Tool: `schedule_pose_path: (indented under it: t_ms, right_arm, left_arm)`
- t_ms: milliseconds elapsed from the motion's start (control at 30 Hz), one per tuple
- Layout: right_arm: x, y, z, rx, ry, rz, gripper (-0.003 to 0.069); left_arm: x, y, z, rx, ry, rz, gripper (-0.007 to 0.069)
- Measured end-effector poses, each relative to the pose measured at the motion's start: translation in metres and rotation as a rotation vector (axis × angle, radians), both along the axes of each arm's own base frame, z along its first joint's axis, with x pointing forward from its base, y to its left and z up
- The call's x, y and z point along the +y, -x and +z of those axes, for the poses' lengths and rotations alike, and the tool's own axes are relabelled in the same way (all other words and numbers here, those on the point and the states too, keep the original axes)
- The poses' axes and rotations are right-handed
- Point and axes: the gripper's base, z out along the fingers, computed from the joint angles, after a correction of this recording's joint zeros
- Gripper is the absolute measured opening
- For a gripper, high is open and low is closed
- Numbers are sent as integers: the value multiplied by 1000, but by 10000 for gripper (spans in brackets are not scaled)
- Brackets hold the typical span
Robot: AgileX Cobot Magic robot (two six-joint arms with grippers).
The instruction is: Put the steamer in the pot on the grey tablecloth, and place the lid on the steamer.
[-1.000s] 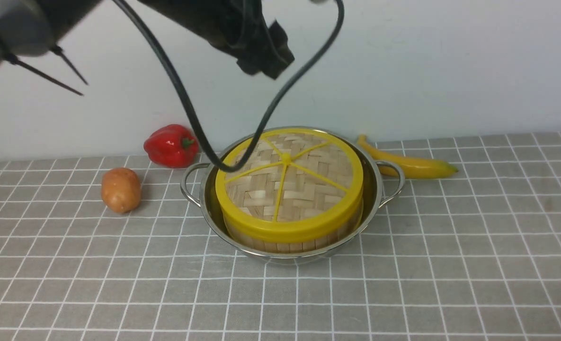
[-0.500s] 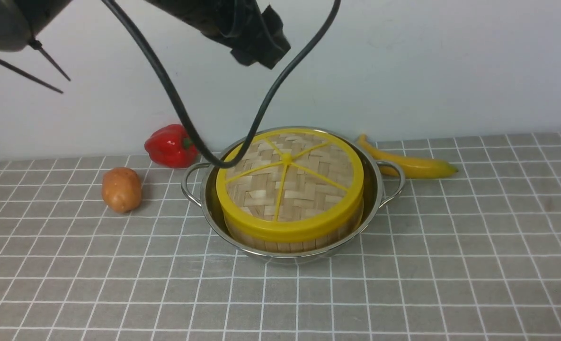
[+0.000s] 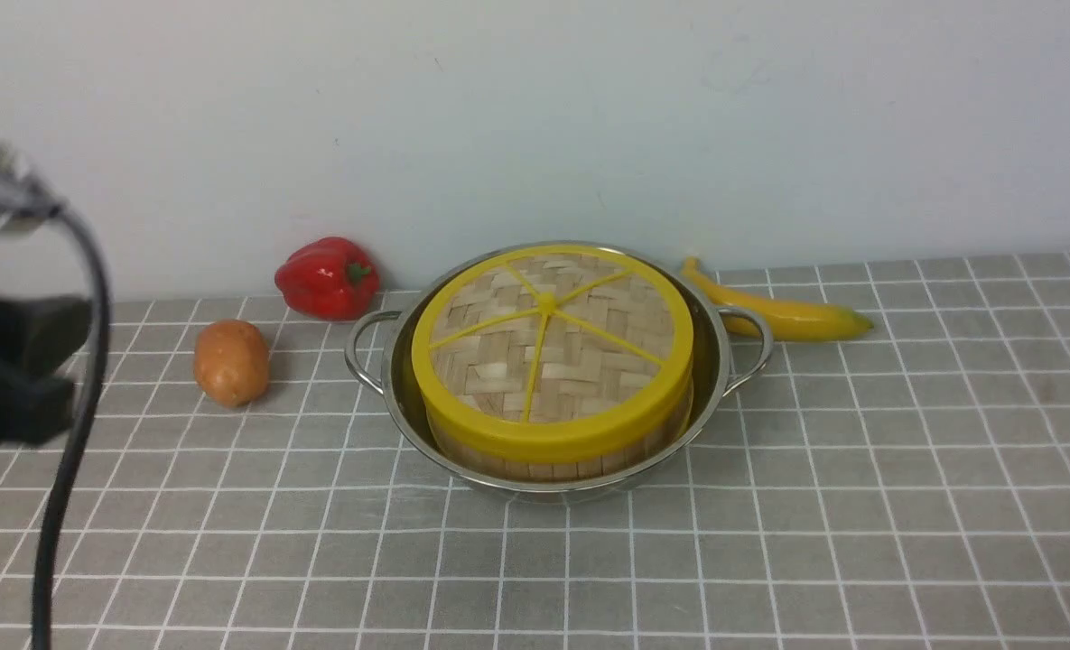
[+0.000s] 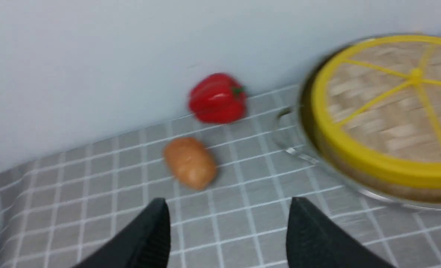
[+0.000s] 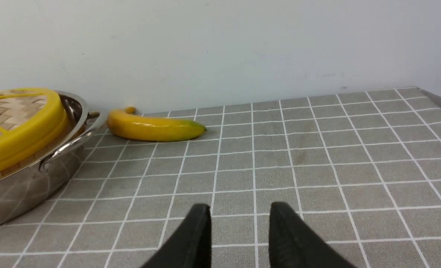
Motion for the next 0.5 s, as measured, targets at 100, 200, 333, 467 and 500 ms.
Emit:
schedule_pose_path:
  t_ms: [100,200,333,467,500]
  right_arm:
    - [0,0,0,0,0,0,240]
    - [0,0,0,0,0,0,240]
    - [0,0,0,0,0,0,240]
    - [0,0,0,0,0,0,240]
    - [0,0,0,0,0,0,240]
  left_arm:
    - [4,38,-26,-93,18,71,398]
    - [3,62,-57,-154,36,101,398]
    - [1,81,-101,-189,58,115,398]
    - [0,89,-128,-185,68,121,398]
    - [0,90,-134,-182,70,121,398]
